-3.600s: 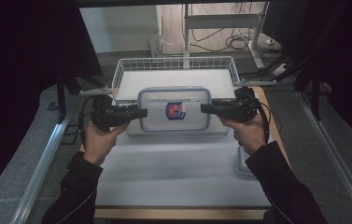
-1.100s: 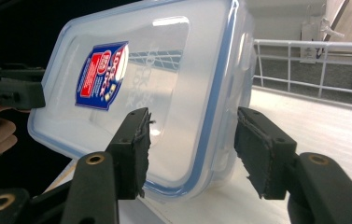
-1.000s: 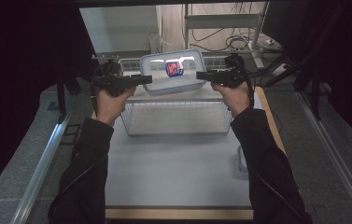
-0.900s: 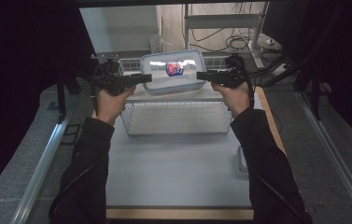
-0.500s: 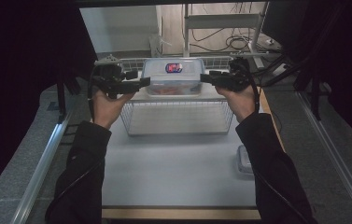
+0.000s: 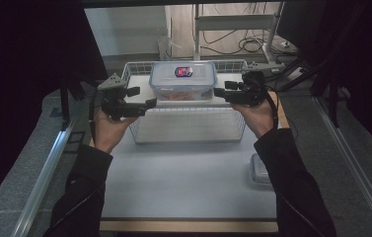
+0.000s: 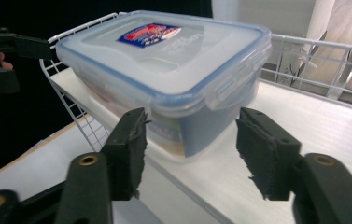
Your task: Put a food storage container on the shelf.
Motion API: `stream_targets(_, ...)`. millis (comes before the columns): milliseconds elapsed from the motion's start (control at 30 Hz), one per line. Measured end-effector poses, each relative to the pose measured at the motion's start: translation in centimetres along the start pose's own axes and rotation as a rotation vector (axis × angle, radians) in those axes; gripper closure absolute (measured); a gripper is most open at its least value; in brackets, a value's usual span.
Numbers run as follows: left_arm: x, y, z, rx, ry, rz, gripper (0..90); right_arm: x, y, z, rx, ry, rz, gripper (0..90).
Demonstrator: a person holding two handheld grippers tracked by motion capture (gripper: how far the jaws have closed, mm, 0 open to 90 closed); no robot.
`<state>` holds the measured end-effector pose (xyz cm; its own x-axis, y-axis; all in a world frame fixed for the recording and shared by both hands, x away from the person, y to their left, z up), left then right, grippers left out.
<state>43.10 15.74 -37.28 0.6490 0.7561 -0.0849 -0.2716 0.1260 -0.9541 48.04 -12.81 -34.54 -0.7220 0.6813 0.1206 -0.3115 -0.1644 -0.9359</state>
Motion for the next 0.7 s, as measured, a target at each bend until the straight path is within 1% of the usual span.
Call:
stream_targets(100,-0.7,0.6,0.3,0.004,0.004,-0.022,13.4,0.3,0.6,0.2,0.005,-0.008,0.008,36.9)
stream_targets(167,-1.3,1.1,0.4,0.014,0.007,-0.048,12.0,0.5,0.9,0.3,0.002,-0.009,0.020,34.4)
stream_targets(200,-1.6,1.3,0.5,0.018,0.000,-0.061,9.7,0.8,1.2,0.5,0.003,-0.014,0.032,31.5)
stream_targets(233,-1.9,1.5,0.6,0.020,0.000,-0.069,9.7,0.8,1.2,0.5,0.003,-0.014,0.032,31.5)
stream_targets(267,-2.2,1.8,0.7,0.019,0.005,-0.074,9.1,1.0,1.7,0.5,0.013,-0.019,0.044,28.4)
stream_targets(300,-2.5,2.0,0.7,0.018,0.009,-0.077,9.1,1.0,1.7,0.5,0.013,-0.019,0.044,28.4)
stream_targets(400,-3.2,2.8,0.8,0.023,0.017,-0.087,8.0,1.3,2.5,0.6,0.025,-0.010,0.065,23.9)
stream_targets(567,-4.3,4.0,0.9,0.038,0.015,-0.117,6.5,1.8,3.7,0.9,0.030,-0.004,0.080,19.4)
stream_targets(633,-4.6,4.6,0.9,0.041,0.018,-0.120,5.4,2.1,4.2,1.1,0.036,-0.001,0.088,17.8)
stream_targets(700,-4.9,5.3,1.0,0.040,0.021,-0.112,4.8,2.3,4.7,1.3,0.039,-0.002,0.096,16.3)
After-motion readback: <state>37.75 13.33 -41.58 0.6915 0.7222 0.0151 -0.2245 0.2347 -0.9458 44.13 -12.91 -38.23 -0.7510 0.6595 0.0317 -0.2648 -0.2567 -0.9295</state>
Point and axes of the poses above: each handheld gripper's, and its own axes: z roughly backward along the jaws, y roughly out of its underside, x roughly to its left, the point moved 7 cm from there along -z, roughly forward along the jaws, and after that the axes turned 5 degrees about -x, right-handed, at the moved point
